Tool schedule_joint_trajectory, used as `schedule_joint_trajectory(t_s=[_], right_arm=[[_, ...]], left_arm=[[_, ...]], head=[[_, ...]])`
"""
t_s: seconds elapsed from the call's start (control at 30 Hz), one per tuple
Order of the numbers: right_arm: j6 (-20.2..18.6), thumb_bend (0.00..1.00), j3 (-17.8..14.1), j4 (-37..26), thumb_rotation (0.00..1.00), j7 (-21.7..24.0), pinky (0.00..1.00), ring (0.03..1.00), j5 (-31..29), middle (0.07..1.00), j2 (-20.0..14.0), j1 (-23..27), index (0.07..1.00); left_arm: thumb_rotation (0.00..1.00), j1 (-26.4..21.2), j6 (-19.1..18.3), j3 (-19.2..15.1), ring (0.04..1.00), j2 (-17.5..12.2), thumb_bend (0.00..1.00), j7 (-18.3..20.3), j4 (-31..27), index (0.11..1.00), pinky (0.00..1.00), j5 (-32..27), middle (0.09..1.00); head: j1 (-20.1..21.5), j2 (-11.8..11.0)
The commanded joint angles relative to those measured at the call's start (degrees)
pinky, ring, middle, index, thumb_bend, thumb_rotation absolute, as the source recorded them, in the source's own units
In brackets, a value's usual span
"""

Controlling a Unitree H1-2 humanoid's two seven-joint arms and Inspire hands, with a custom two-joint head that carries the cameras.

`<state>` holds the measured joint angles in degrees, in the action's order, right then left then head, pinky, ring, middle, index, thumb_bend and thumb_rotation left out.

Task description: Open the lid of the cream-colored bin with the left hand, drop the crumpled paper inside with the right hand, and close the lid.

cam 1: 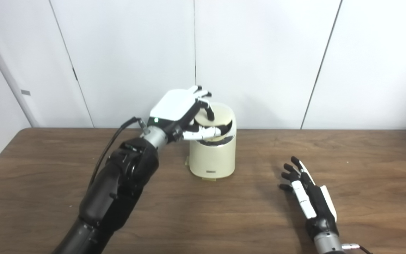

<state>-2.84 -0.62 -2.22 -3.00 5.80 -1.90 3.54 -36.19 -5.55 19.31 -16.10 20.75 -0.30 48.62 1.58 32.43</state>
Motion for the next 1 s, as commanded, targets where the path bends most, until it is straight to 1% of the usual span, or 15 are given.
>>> schedule_joint_trajectory(t_s=[0.0,0.1,0.17,0.3,0.37,0.43,0.53,0.6,0.67,0.8,0.87,0.97], right_arm=[[0.4,0.5,-0.1,-0.8,0.87,-0.6,0.7,0.833,0.7,0.869,0.0,0.7,0.952],[0.2,0.51,0.1,-1.3,0.88,-1.2,0.7,0.818,2.1,0.849,-0.2,0.6,0.95],[-0.4,0.52,0.0,-1.7,0.88,-1.3,0.7,0.826,2.4,0.849,-0.2,0.6,0.949],[-1.0,0.52,0.0,-2.3,0.87,-1.4,0.71,0.838,2.5,0.843,0.0,0.6,0.947],[-1.6,0.52,0.1,-2.8,0.86,-1.4,0.71,0.84,2.9,0.843,0.2,0.7,0.947],[-2.4,0.52,0.2,-3.5,0.86,-1.4,0.7,0.84,3.4,0.841,0.2,0.7,0.946],[-1.9,0.52,0.3,-3.6,0.86,-1.3,0.7,0.843,3.5,0.844,0.0,0.9,0.946],[-2.4,0.52,0.1,-3.9,0.86,-1.4,0.7,0.844,3.4,0.848,0.1,1.0,0.944],[-2.6,0.54,-0.4,-4.0,0.86,-1.4,0.71,0.856,2.7,0.858,0.4,1.1,0.944],[-1.8,0.54,-0.8,-3.2,0.87,-1.6,0.71,0.858,2.3,0.861,0.3,1.4,0.946],[-1.9,0.55,-0.8,-3.1,0.87,-1.6,0.71,0.857,2.2,0.859,0.3,1.4,0.946],[-2.1,0.55,-0.6,-3.1,0.88,-1.6,0.72,0.858,2.8,0.86,0.1,1.3,0.946]], left_arm=[[0.9,-1.9,-0.2,0.8,0.999,-1.0,0.64,0.8,-1.0,0.68,0.9,1.2,0.942],[0.95,-1.6,0.0,2.7,1.0,-1.6,0.66,2.0,-0.5,0.752,0.9,3.1,0.973],[0.94,-1.3,0.6,3.7,1.0,-1.8,0.66,1.5,0.1,0.764,0.92,3.7,0.981],[0.92,-0.9,1.9,5.9,1.0,-2.3,0.66,-0.8,1.6,0.758,0.93,7.0,0.972],[0.95,-1.0,2.4,7.2,1.0,-2.7,0.67,-1.5,2.4,0.776,0.96,9.1,0.983],[0.94,-0.9,2.2,8.3,1.0,-2.9,0.68,-1.6,3.2,0.805,0.99,11.0,0.995],[0.95,-0.9,2.0,9.6,1.0,-3.0,0.68,-0.6,4.3,0.841,1.0,13.0,1.0],[0.95,-0.9,2.2,10.2,1.0,-3.1,0.68,-0.8,5.0,0.844,1.0,14.1,1.0],[0.94,-0.7,2.4,10.4,1.0,-3.2,0.67,-1.1,5.5,0.823,1.0,14.6,1.0],[0.9,-0.2,2.5,10.3,1.0,-3.6,0.67,-0.9,5.4,0.801,1.0,14.1,1.0],[0.91,0.3,2.5,9.7,1.0,-3.8,0.67,-1.2,4.8,0.798,1.0,13.3,1.0],[0.91,1.5,3.0,7.3,1.0,-3.4,0.65,-3.6,3.5,0.804,1.0,10.1,0.985]], head=[[0.2,0.1],[0.4,0.3],[0.5,0.5],[0.7,0.5],[0.8,0.5],[0.8,0.5],[0.9,0.7],[0.8,0.6],[0.9,0.6],[0.9,0.5],[0.7,0.4],[0.8,0.3]])
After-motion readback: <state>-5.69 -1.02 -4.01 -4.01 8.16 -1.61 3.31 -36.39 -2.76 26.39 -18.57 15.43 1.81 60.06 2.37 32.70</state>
